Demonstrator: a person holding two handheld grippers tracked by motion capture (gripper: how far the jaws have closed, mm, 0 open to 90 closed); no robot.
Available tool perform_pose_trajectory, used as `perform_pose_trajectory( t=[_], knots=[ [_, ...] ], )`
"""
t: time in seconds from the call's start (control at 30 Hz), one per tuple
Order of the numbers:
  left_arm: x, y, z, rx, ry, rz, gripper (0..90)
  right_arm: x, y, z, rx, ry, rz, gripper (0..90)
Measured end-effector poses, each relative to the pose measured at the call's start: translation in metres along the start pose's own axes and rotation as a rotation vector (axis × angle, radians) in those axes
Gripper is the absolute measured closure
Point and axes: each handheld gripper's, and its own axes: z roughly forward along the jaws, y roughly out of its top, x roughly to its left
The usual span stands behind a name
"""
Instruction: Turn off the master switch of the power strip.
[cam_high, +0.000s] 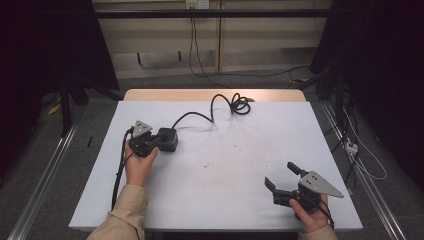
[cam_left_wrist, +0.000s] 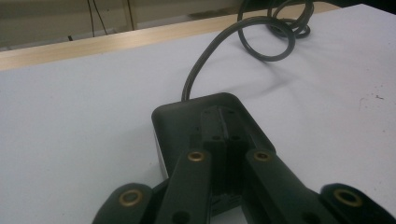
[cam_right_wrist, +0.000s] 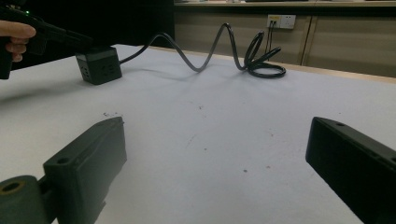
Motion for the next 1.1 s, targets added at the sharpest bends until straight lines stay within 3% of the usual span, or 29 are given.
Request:
perform_pose_trajectory(
  t=[0.17, 0.5, 1.1],
  knots=[
    [-0.0019, 0.0013, 0.0003, 0.007, 0.009, 0.008, 90.0, -0.0002, -0.0001, 0.0006, -0.001, 0.0, 0.0, 4.4],
    [0.0022, 0.0009, 0.0003, 0.001, -0.012, -0.033, 90.0, 0.0, 0.0001, 0.0005, -0.001, -0.001, 0.0, 4.5],
    [0.0007, 0.0024, 0.0006, 0.007, -0.003, -0.031, 90.0, -0.0003, 0.0004, 0.0008, -0.005, 0.0, 0.005, 4.5]
  ],
)
